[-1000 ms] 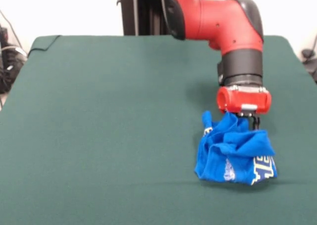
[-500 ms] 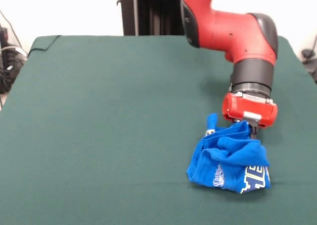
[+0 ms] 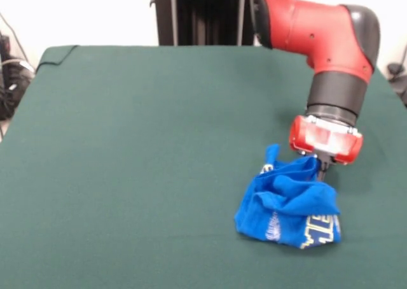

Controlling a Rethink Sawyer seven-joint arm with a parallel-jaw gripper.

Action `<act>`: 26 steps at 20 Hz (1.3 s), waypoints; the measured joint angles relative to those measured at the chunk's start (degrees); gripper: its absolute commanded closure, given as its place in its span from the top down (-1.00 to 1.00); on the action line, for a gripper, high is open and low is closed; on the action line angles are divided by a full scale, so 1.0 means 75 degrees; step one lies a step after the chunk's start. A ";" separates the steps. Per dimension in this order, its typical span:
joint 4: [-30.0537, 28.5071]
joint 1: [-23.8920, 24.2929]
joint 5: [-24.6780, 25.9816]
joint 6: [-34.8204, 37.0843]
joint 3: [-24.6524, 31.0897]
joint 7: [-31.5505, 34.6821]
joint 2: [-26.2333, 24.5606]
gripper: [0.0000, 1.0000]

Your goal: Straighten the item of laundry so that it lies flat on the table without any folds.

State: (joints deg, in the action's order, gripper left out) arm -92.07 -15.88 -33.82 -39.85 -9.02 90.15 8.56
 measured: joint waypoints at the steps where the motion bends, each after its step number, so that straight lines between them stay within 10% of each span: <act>1: -0.0006 -0.0343 -0.0755 0.0423 -0.0318 0.0000 -0.0035 -1.00; 6: 0.0330 -0.2110 -0.2086 0.3957 -0.2780 0.0002 -0.0712 -1.00; 18: 0.0626 -0.2420 0.1297 1.5221 -0.5739 0.0071 -0.0326 -1.00; 22: 0.0520 -0.2348 0.1404 1.4762 -0.5908 0.0078 0.0028 -1.00; 26: 0.0112 -0.2446 0.1455 1.0059 -0.5987 0.0243 0.0528 -1.00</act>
State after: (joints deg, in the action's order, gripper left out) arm -91.23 -34.23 -22.91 35.59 -53.92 91.97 12.51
